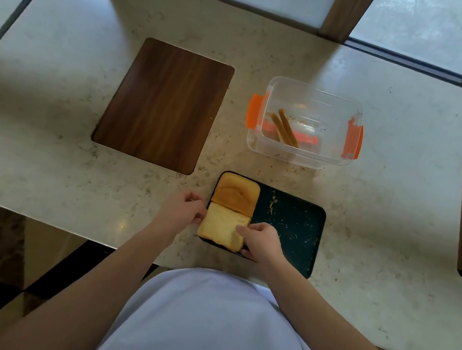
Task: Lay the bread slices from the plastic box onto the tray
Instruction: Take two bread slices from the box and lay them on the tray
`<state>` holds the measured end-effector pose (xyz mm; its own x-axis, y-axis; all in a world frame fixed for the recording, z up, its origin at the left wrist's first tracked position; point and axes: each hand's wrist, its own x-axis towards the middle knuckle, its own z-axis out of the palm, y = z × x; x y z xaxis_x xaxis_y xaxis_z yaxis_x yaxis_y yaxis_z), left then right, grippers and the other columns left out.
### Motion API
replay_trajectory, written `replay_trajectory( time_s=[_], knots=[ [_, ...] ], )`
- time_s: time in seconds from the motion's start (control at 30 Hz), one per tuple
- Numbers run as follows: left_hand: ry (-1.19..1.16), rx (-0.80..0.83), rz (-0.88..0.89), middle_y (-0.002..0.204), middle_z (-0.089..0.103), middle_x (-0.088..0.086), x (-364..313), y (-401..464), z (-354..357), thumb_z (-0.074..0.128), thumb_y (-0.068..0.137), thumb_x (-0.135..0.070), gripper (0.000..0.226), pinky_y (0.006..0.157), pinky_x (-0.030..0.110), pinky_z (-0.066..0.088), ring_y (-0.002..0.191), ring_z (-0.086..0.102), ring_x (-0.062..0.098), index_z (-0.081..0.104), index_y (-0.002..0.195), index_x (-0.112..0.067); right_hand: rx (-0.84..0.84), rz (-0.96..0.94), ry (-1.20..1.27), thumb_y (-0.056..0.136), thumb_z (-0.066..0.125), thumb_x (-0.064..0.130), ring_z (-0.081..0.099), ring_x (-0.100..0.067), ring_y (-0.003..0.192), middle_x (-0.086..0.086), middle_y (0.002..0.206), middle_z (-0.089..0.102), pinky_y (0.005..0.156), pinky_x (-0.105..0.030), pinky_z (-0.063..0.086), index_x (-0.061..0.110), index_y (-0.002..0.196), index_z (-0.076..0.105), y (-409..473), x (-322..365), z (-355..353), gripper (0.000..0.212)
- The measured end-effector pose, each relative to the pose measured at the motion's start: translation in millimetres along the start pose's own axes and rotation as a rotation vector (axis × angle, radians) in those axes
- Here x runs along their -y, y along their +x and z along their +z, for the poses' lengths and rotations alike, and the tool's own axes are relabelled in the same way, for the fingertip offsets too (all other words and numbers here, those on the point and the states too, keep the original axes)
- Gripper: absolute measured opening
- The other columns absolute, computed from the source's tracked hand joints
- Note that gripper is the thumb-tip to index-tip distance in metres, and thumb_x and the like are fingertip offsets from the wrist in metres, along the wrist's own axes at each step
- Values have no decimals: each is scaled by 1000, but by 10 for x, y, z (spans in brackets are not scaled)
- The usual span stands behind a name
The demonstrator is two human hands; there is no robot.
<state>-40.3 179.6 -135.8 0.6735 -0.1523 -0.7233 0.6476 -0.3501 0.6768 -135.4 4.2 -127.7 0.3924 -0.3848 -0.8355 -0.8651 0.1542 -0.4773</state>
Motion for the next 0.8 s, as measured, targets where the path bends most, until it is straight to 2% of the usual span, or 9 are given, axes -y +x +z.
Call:
replay_trajectory(
  time_s=[0.17, 0.27, 0.4, 0.47, 0.57, 0.63, 0.8],
  knots=[
    [43, 23, -22, 95, 71, 14, 42, 9, 53, 62, 84, -4, 15, 85, 36, 59, 96, 69, 26, 67, 98, -7, 11, -2, -19, 90, 65, 12, 62, -19, 83, -10, 103, 65, 79, -38, 60, 13, 116, 61, 36, -39, -59, 26],
    [54, 23, -22, 97, 73, 15, 18, 2, 64, 60, 83, -4, 16, 86, 37, 59, 98, 69, 28, 68, 95, -9, 22, 1, -10, 91, 63, 11, 62, -18, 85, -10, 104, 65, 81, -37, 60, 13, 116, 61, 48, -48, -64, 25],
    [65, 23, -24, 95, 74, 14, -26, -14, 76, 56, 86, -5, 17, 85, 35, 58, 98, 70, 26, 68, 98, -9, 52, 8, 44, 93, 60, 10, 64, -20, 95, -10, 108, 64, 69, -28, 58, 10, 118, 63, 78, -55, -84, 25],
    [89, 26, -15, 94, 74, 14, -39, -24, 80, 55, 87, -6, 17, 85, 34, 58, 99, 69, 26, 68, 98, -9, 60, 17, 43, 93, 60, 10, 65, -22, 100, -11, 111, 65, 71, -28, 59, 10, 119, 63, 88, -63, -78, 26],
    [156, 38, 9, 94, 73, 11, -44, -49, 78, 57, 86, -9, 14, 92, 43, 56, 99, 68, 28, 68, 94, -13, 74, 17, 30, 93, 60, 10, 66, -24, 102, -12, 112, 65, 76, -30, 61, 10, 119, 62, 95, -68, -70, 27],
    [208, 44, 32, 96, 71, 8, -47, -73, 76, 59, 85, -13, 13, 94, 48, 54, 98, 67, 27, 68, 92, -17, 85, 20, 35, 94, 60, 11, 66, -23, 101, -12, 113, 65, 72, -26, 60, 11, 120, 62, 92, -57, -69, 26],
    [281, 79, 41, 102, 67, 7, -124, -116, 82, 58, 84, -22, 14, 96, 50, 52, 100, 64, 24, 67, 95, -21, 91, 27, 52, 94, 61, 13, 67, -22, 99, -12, 111, 66, 71, -26, 60, 10, 120, 64, 115, -45, -77, 27]
  ],
)
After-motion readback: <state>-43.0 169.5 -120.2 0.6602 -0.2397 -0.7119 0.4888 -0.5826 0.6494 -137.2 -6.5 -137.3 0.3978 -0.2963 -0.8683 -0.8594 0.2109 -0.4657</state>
